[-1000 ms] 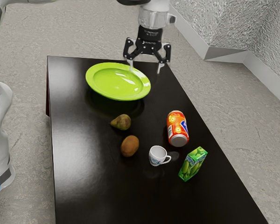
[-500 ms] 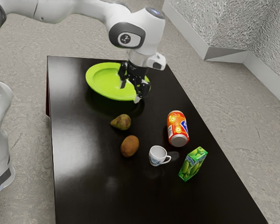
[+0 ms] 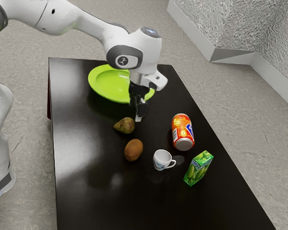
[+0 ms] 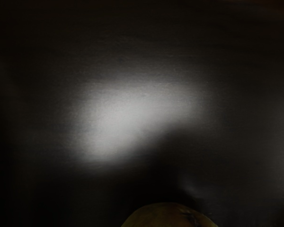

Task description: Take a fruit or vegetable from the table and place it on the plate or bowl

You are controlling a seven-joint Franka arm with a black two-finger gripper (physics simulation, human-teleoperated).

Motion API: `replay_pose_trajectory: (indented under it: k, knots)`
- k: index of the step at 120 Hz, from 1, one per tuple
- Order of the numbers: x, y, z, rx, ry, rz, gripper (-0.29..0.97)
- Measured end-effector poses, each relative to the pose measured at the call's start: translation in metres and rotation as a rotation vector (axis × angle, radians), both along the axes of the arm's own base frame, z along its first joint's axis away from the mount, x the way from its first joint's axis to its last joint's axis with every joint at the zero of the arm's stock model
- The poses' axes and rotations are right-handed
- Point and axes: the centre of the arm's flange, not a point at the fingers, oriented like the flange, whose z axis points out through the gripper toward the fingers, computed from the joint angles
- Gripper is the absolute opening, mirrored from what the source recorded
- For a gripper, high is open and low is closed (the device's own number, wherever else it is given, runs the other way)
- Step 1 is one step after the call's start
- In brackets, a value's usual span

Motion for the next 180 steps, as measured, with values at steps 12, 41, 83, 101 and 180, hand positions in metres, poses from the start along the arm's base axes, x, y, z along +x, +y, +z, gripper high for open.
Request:
replay_pose_trajectory:
  k: [12,41,83,101,180]
  knots:
    - [-0.003,-0.002,-0.01,-0.022,-0.001,-0.041,0.68]
    - [-0.012,0.0,-0.031,-0.054,-0.006,-0.106,0.68]
    - [-0.009,0.001,-0.032,-0.077,-0.052,-0.161,0.68]
    - [-0.019,0.001,-0.03,-0.095,-0.069,-0.173,0.68]
    - [-0.038,0.005,-0.043,-0.124,-0.071,-0.176,0.68]
